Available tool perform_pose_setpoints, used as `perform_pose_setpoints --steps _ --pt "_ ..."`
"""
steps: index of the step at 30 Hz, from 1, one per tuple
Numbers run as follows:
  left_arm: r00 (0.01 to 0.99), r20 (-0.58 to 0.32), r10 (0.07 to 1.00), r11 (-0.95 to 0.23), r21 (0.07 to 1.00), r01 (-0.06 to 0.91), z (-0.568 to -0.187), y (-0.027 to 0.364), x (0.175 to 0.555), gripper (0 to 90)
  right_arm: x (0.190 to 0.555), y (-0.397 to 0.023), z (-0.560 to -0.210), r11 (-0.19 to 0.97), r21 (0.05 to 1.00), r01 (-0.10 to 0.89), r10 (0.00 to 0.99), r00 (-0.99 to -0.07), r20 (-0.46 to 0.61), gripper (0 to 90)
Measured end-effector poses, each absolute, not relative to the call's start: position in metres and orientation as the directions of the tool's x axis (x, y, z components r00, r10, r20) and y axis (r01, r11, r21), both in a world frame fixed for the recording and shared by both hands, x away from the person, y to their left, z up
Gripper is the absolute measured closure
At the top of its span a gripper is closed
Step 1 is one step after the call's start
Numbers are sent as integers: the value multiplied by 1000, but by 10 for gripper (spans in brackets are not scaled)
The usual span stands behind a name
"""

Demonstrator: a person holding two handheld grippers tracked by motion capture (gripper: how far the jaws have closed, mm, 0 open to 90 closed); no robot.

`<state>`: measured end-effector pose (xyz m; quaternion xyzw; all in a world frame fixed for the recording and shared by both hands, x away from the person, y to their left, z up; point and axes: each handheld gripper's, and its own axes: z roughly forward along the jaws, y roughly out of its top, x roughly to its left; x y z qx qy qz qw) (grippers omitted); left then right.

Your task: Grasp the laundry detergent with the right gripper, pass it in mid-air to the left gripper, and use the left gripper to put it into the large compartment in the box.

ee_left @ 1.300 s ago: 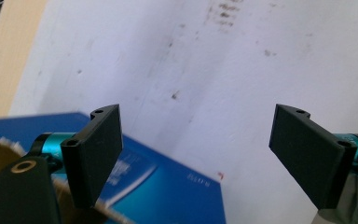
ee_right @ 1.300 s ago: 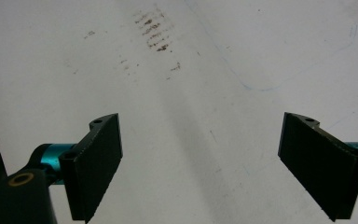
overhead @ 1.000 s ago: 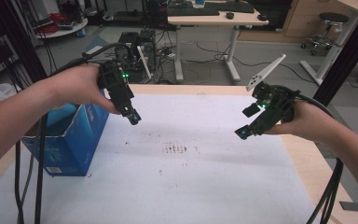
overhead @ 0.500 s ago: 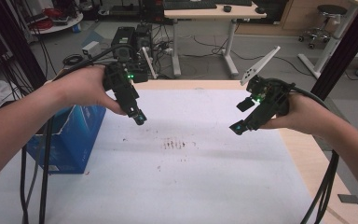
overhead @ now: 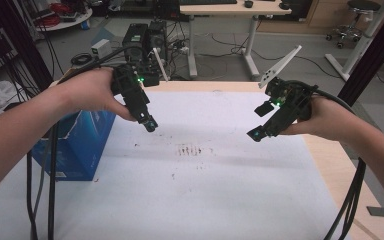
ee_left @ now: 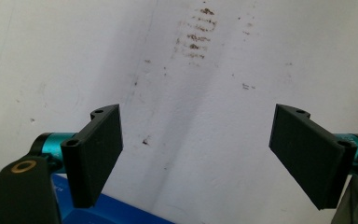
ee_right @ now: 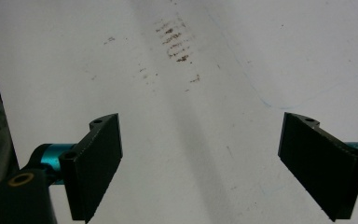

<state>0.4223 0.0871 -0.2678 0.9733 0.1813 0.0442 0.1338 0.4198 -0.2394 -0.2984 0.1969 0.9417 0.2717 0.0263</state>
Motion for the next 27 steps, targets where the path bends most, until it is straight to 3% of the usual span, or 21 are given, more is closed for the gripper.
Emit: perform_pose_setpoints --steps 27 --pt "927 23 375 -892 282 354 -271 90 422 174 419 -239 -298 775 522 356 389 -920 51 132"
